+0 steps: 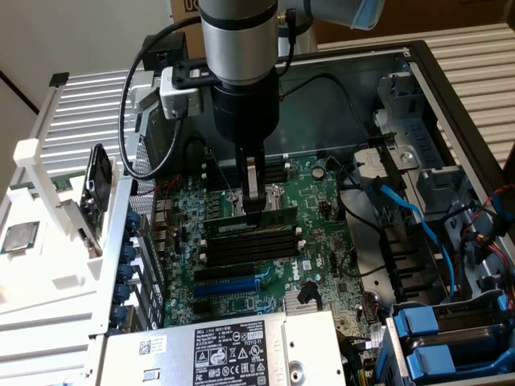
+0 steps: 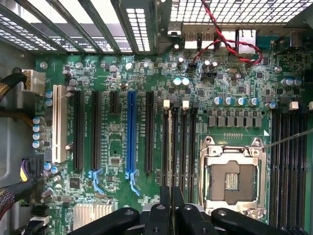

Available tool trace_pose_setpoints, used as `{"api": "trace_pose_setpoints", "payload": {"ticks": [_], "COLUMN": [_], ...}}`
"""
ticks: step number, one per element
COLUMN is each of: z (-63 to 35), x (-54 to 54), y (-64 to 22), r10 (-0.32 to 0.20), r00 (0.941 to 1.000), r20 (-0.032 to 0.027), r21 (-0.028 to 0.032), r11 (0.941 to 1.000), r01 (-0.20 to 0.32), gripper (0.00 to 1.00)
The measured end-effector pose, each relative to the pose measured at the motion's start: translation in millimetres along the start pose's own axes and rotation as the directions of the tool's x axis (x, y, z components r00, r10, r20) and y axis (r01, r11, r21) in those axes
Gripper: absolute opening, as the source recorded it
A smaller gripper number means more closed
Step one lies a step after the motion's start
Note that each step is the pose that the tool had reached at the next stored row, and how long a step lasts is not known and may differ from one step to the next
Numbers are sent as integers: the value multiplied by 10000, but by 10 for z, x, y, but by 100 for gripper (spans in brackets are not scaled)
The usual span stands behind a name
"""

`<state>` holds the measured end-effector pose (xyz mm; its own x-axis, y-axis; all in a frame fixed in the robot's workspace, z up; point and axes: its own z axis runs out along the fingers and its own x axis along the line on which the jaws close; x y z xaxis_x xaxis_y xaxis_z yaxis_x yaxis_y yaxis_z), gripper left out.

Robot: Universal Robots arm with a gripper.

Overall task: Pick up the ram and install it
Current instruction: 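Pick up the ram and move it above insertion slot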

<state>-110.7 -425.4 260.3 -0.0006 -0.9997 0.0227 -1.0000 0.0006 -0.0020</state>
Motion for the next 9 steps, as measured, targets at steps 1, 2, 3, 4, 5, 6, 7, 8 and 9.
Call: {"api": "trace_pose_setpoints", "payload": {"ticks": [1,2,3,4,5,6,7,8,9], "z": [1,2,3,5,6,6,7,8,10], "x": [0,1,1,2,8,18,31,46,56], "y": [0,-2,-3,-4,-8,-12,-16,-19,-23], "r10": [-3,-6,-5,-4,-6,-5,-5,-5,-5], "r00": [10000,10000,10000,10000,10000,10000,10000,10000,10000], "r20": [0,-1,0,1,3,2,2,2,3], "r21": [0,-4,-7,-10,-16,-29,-41,-53,-55], "r11": [10000,10000,10000,10000,10000,10000,10000,10000,10000], "r01": [3,6,5,4,6,5,5,5,5], "gripper": [13,13,13,13,13,13,13,13,13]}}
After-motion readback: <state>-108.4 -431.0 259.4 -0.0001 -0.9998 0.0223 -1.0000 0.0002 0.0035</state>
